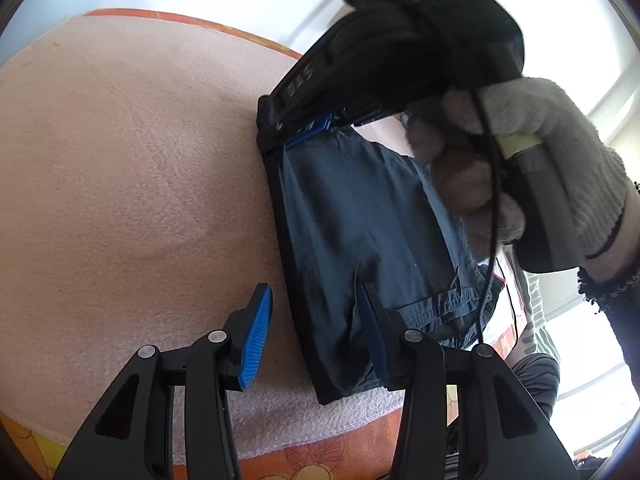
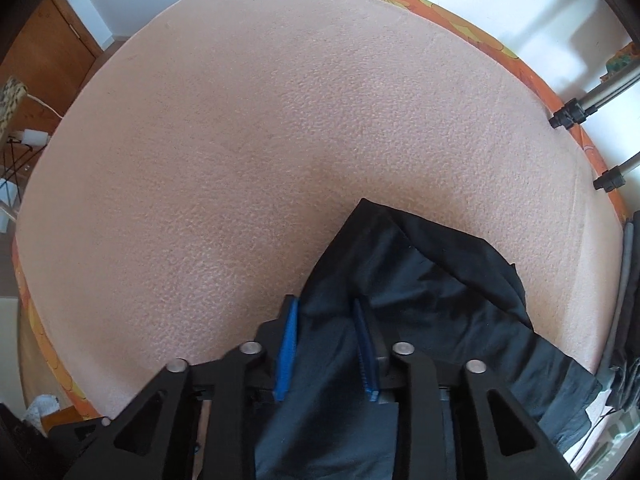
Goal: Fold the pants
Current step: 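Grasp the folded trouser edge with the right tool while the left tool grasps beside it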
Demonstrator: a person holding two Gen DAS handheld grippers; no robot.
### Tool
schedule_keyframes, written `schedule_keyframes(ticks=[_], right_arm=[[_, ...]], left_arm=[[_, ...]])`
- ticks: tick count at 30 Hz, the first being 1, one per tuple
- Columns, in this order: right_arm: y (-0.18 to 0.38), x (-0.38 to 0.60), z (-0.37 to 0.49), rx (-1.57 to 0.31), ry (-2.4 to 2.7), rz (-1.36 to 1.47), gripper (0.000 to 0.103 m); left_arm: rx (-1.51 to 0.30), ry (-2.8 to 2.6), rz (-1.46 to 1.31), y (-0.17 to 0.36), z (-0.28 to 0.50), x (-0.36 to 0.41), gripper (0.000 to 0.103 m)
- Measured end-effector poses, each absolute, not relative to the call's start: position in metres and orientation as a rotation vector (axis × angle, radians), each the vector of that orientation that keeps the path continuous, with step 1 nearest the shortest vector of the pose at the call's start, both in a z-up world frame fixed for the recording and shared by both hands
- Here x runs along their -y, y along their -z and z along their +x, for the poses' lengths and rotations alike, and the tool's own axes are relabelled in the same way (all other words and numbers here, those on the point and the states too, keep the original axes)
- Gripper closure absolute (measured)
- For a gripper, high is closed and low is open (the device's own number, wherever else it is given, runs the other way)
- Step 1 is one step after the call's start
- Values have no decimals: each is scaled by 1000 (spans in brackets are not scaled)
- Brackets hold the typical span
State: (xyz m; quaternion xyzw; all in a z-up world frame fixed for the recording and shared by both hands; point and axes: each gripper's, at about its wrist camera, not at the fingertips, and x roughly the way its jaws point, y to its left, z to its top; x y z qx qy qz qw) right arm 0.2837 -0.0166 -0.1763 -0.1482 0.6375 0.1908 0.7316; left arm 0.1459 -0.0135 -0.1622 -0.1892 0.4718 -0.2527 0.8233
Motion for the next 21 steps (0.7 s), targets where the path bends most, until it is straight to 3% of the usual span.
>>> schedule_keyframes(ticks=[3,9,12,16,19,20,21], right_arm=[[165,27,285,-1383,-440,-276,99],[140,58,279,-1338,-469,-167,102],[136,74,276,-1326,-474,-131,102],[127,76,281,-1309,-478,-122,102],[117,74,281,-1302,-490,-140,88],[114,76,281,-1299,-493,-147,69],[109,76,280,-1289,-504,-151,60]], left_arm=[[-1004,529,-390,164,147,21,54],[-1008,574,-396,162,146,34,57],[-994,575,-362,159,145,44,90],[-930,577,-325,144,139,52,94],[-891,581,-248,130,132,60,94],[-879,584,-227,126,131,63,94],[-871,589,-215,121,130,63,94]])
